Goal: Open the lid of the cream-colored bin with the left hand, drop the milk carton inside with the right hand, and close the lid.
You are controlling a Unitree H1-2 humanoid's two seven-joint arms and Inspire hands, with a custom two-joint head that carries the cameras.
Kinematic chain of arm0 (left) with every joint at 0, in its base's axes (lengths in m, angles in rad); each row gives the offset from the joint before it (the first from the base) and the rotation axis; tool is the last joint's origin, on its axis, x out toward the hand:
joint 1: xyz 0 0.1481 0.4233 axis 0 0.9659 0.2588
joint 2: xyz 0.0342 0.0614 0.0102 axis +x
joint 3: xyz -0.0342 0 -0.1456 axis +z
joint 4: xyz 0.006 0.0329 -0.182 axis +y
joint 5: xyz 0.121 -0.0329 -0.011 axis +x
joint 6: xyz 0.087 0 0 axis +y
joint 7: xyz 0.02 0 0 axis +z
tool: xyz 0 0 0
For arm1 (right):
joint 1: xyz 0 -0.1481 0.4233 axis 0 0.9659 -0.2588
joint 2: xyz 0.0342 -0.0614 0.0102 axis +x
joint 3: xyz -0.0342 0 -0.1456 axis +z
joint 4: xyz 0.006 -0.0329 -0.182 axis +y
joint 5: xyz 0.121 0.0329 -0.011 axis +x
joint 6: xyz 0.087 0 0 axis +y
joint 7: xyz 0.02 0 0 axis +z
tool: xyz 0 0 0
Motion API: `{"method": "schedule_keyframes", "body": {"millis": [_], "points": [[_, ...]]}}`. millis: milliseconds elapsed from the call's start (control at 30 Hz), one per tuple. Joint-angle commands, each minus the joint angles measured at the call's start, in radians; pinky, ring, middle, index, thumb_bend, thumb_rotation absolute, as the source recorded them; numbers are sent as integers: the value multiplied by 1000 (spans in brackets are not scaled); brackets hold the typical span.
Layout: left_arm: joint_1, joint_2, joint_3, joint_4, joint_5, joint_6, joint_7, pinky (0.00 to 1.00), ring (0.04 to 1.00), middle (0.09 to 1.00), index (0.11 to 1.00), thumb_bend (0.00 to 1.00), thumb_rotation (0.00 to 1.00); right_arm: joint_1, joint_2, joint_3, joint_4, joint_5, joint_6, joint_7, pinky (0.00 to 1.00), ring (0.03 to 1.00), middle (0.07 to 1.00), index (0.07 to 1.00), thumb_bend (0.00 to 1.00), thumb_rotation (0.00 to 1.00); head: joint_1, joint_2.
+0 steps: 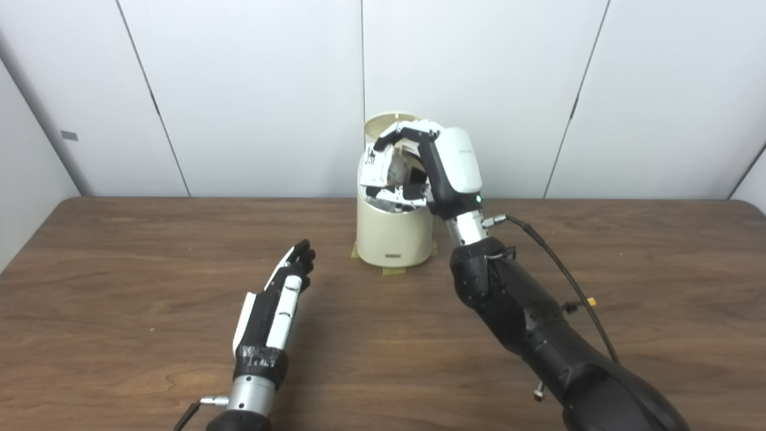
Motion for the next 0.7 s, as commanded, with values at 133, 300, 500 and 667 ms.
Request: {"method": "schedule_keyframes", "body": {"millis": [133,300,500,667], "points": [[-22,-1,-3,-19,1,-38,-3,960,944,923,925,437,855,-46,-6,-12,-23,-8,-7,-1,641,577,497,485,531,3,1,2],[-23,0,-1,-14,0,-39,-2,962,947,925,926,438,851,-43,-5,-14,-23,-11,-6,-1,585,569,494,488,531,4,2,0],[-23,2,0,-12,6,-41,0,950,940,918,917,455,850,-41,-2,-19,-25,-10,-4,8,564,572,494,488,531,4,-1,1],[-25,2,1,-14,0,-38,-3,955,947,926,930,443,855,-36,-3,-26,-44,-3,-1,27,581,591,510,480,529,6,1,0]]}}
